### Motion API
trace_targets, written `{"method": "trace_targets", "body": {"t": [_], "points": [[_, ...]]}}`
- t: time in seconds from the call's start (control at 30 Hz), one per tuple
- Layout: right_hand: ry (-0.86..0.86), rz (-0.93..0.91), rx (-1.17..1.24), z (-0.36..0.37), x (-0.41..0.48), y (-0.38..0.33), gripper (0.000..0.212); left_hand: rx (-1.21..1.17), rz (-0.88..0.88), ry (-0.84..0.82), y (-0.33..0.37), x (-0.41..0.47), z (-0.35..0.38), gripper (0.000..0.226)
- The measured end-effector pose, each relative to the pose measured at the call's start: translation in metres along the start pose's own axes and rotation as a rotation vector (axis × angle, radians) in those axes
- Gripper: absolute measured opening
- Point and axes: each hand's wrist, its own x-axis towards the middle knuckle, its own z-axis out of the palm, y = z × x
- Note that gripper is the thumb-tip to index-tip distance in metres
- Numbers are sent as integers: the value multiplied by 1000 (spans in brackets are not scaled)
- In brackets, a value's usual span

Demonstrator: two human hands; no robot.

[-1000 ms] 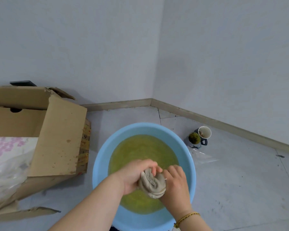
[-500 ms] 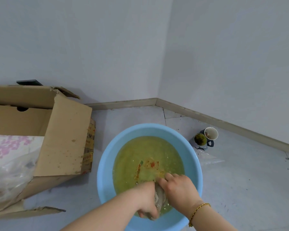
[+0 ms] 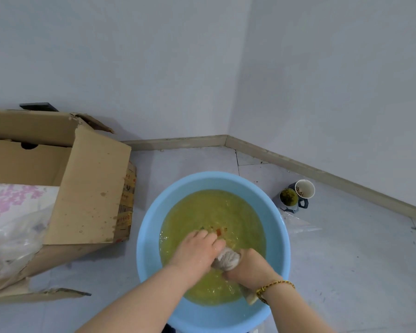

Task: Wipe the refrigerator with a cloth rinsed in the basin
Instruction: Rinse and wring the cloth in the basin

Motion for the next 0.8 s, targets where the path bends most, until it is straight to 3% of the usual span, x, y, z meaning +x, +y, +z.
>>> {"method": "trace_targets", "body": {"t": [0.1,0.17,0.2,0.27,0.33,0.43,0.53,0.57,0.63,0.67,0.73,0.8], "points": [[426,10,-318,10,-3,3,14,-394,-350,-87,6,-7,2,98],[769,-119,-504,22,-2,14,6,-922,-544,-262,13,-16,0,109],[877,-223,-538,26,-1,20,10,-1293,-623,-303,17,-17,-2,103],[1003,-457,-540,35,0,29,18,-1965,-722,-290,23,-18,-11,66],[1094,-665,-535,43,-2,32,15,-2267,-781,-180,28,-14,-7,44],[1178,-811,-390,47,-11,26,25,-2294,-791,-27,41,-16,-4,41],[1148,-727,-249,50,-21,22,15,-2409,-762,31,48,-12,2,18],[1069,-627,-120,48,-26,18,15,-2423,-760,104,48,-9,-2,5],[809,-259,212,43,-34,3,8,-2405,-751,294,45,3,-8,15],[660,-124,364,41,-35,-3,20,-2370,-727,369,44,7,-10,17],[554,-99,561,38,-28,-6,27,-2291,-625,443,41,10,-21,21],[486,-121,692,33,-24,-12,18,-2219,-550,453,37,11,-30,24]]}}
